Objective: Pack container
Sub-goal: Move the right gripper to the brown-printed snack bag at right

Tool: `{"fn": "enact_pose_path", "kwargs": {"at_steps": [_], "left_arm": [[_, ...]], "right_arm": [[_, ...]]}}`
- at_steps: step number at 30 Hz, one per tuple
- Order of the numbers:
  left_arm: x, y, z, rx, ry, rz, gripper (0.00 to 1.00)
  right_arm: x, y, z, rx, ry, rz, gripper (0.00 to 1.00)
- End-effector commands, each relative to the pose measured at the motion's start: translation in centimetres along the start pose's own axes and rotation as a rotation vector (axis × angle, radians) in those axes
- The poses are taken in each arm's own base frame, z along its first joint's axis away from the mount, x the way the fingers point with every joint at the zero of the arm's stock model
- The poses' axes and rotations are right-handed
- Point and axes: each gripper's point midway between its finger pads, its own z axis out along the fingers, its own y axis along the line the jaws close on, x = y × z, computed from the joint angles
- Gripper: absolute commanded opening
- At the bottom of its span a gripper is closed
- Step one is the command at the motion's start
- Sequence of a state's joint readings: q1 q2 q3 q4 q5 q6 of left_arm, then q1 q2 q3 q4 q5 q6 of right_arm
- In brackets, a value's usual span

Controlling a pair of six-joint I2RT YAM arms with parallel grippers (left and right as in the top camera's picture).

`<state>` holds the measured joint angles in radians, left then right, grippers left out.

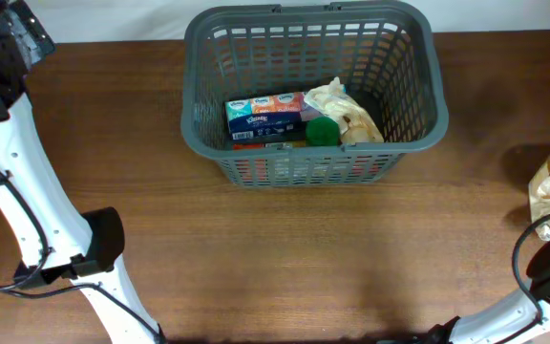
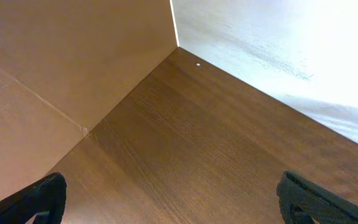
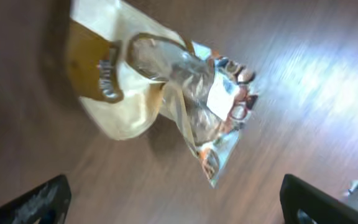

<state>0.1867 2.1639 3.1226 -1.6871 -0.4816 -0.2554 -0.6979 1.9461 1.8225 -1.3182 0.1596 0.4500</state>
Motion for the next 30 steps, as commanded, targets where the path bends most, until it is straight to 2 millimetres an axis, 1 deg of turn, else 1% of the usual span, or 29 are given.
{"fn": "enact_pose_path", "kwargs": {"at_steps": [1,2,4,8,12,14,17,21,27,30], "left_arm": [[0.0,0.1,0.1,-0.004,0.002,-0.014,0.99],[0.0,0.1,0.1,-0.004,0.002,-0.015,0.99],[0.0,0.1,0.1,-0.004,0.002,-0.015,0.99],[0.0,0.1,0.1,-0.004,0.002,-0.015,0.99],[0.0,0.1,0.1,-0.004,0.002,-0.015,0.99],[0.0,0.1,0.1,-0.004,0.002,-0.015,0.99],[0.0,0.1,0.1,-0.004,0.002,-0.015,0.99],[0.0,0.1,0.1,-0.004,0.002,-0.015,0.99],[0.0,0.1,0.1,-0.004,0.002,-0.015,0.99],[0.0,0.1,0.1,-0.004,0.002,-0.015,0.99]], "right_arm": [[1.2,-0.3,2.2,0.019,0.031,-0.058,0.99],[1.5,0.0,2.9,0.002,0.039,-0.138,0.99],[1.7,0.2,3.7,-0.007,0.044,-0.221,0.99],[1.6,0.3,4.6,-0.007,0.03,-0.273,0.99],[1.1,0.6,4.9,-0.016,0.005,-0.316,0.99],[0.7,1.5,5.2,-0.055,-0.02,-0.367,0.99],[0.7,2.2,5.8,-0.091,-0.033,-0.393,0.99],[1.5,2.7,7.8,-0.094,-0.038,-0.424,0.99],[2.9,2.5,11.2,-0.092,-0.045,-0.422,0.99],[3.4,2.4,12.0,-0.093,-0.046,-0.418,0.99]]}}
